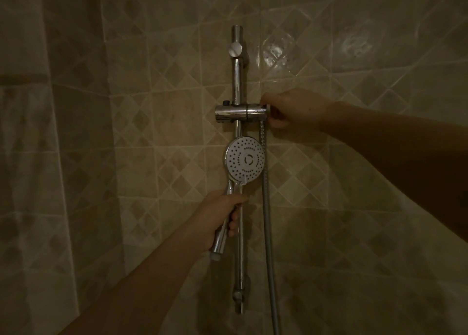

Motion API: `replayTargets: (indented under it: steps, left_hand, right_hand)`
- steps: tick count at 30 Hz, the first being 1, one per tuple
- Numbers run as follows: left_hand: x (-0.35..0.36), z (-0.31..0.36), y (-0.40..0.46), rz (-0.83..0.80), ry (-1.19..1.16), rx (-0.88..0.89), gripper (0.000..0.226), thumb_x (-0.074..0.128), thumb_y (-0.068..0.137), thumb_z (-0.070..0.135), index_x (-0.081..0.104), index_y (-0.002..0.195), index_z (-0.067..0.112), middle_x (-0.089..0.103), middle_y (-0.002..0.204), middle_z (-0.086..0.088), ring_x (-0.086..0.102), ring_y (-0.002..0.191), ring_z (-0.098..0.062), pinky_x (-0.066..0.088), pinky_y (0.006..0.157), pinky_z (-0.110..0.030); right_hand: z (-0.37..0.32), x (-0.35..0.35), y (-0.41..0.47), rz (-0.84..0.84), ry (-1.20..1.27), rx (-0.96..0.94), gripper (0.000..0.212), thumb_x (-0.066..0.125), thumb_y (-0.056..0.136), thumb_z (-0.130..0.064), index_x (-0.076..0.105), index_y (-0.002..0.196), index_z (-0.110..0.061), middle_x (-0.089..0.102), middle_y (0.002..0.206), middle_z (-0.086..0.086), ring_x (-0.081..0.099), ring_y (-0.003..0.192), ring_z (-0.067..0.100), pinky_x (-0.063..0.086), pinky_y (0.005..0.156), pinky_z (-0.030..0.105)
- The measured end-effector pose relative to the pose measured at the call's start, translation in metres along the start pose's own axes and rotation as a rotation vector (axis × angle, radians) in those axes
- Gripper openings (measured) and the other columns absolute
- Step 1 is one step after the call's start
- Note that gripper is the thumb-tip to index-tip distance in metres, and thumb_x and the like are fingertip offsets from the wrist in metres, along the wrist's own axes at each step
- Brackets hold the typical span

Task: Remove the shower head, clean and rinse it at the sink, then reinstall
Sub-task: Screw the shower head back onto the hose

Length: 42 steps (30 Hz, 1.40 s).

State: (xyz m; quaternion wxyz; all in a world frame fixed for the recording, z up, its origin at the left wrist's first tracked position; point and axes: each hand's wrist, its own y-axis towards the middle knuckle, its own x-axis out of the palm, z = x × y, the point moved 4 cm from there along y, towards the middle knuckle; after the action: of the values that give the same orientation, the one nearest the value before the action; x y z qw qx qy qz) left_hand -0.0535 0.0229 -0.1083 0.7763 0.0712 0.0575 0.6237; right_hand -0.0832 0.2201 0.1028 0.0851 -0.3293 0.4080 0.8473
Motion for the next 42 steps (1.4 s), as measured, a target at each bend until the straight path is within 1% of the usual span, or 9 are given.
replayTargets:
  steps: [3,8,14,17,24,29,32,37,42]
  left_hand:
    - [0.002,0.002,0.001,-0.003,0.002,0.000,0.023,0.067,0.093,0.019,0.055,0.075,0.013,0.049,0.053,-0.003,0.042,0.040,-0.015,0.036,0.038,-0.023]
    - [0.001,0.009,-0.001,-0.008,-0.005,0.026,0.022,0.066,0.093,0.019,0.055,0.075,0.013,0.049,0.053,-0.003,0.042,0.040,-0.014,0.036,0.038,-0.023]
    - [-0.003,0.014,-0.002,-0.006,-0.060,0.016,0.029,0.065,0.094,0.022,0.054,0.069,0.014,0.048,0.051,-0.002,0.043,0.040,-0.014,0.037,0.038,-0.023]
    - [-0.007,0.011,-0.007,-0.012,-0.115,-0.014,0.032,0.064,0.094,0.023,0.053,0.064,0.014,0.046,0.050,-0.002,0.042,0.039,-0.014,0.037,0.038,-0.023]
    - [-0.015,0.003,-0.012,0.004,-0.171,-0.049,0.031,0.063,0.093,0.021,0.054,0.063,0.016,0.046,0.048,0.000,0.041,0.036,-0.012,0.036,0.037,-0.021]
    - [-0.014,-0.013,-0.016,0.009,-0.233,-0.086,0.031,0.063,0.092,0.021,0.056,0.062,0.017,0.046,0.048,0.000,0.041,0.036,-0.012,0.037,0.035,-0.022]
    - [-0.004,-0.028,-0.021,0.010,-0.291,-0.135,0.033,0.060,0.093,0.021,0.053,0.062,0.016,0.044,0.049,0.001,0.039,0.037,-0.012,0.036,0.035,-0.022]
    - [0.007,-0.055,-0.037,0.010,-0.362,-0.209,0.034,0.055,0.094,0.018,0.049,0.061,0.016,0.042,0.047,0.002,0.038,0.036,-0.011,0.035,0.035,-0.020]
    - [-0.015,-0.108,-0.069,0.040,-0.350,-0.283,0.032,0.056,0.095,0.021,0.049,0.063,0.016,0.040,0.045,0.003,0.037,0.035,-0.010,0.031,0.035,-0.019]
  right_hand:
    - [-0.003,0.000,0.001,-0.013,0.014,0.019,0.026,0.058,0.086,-0.033,0.051,0.110,-0.026,0.062,0.081,-0.005,0.059,0.069,0.013,0.050,0.061,0.031]
    - [0.008,-0.013,0.006,0.148,0.165,0.154,0.027,0.058,0.083,-0.046,0.045,0.103,-0.033,0.059,0.077,-0.011,0.059,0.066,0.007,0.048,0.055,0.026]
    - [0.016,-0.053,0.013,0.339,0.208,0.227,0.028,0.065,0.078,-0.028,0.044,0.095,-0.026,0.062,0.082,-0.003,0.061,0.071,0.014,0.045,0.055,0.023]
    - [0.008,-0.044,-0.002,0.413,0.340,0.318,0.028,0.070,0.077,-0.025,0.048,0.094,-0.022,0.067,0.085,-0.004,0.065,0.072,0.006,0.054,0.061,0.024]
    - [0.007,-0.045,-0.027,0.501,0.452,0.483,0.032,0.073,0.076,-0.014,0.045,0.091,-0.019,0.064,0.080,-0.008,0.063,0.064,-0.006,0.049,0.053,0.011]
    - [-0.022,-0.039,-0.040,0.692,0.673,0.690,0.033,0.074,0.068,-0.012,0.045,0.081,-0.018,0.065,0.078,0.008,0.067,0.062,0.009,0.053,0.046,0.022]
    - [-0.062,-0.003,-0.059,0.805,0.848,0.886,0.027,0.064,0.069,-0.005,0.044,0.074,-0.022,0.057,0.067,0.001,0.061,0.049,-0.001,0.046,0.038,0.018]
    - [-0.123,0.102,-0.089,0.620,1.388,1.381,0.010,0.049,0.084,-0.006,0.056,0.091,-0.008,0.061,0.083,0.010,0.060,0.066,0.021,0.055,0.059,0.033]
    - [-0.221,0.173,-0.148,0.265,1.305,1.467,0.028,0.040,0.099,-0.011,0.052,0.074,-0.013,0.048,0.063,0.002,0.052,0.062,0.018,0.045,0.062,0.028]
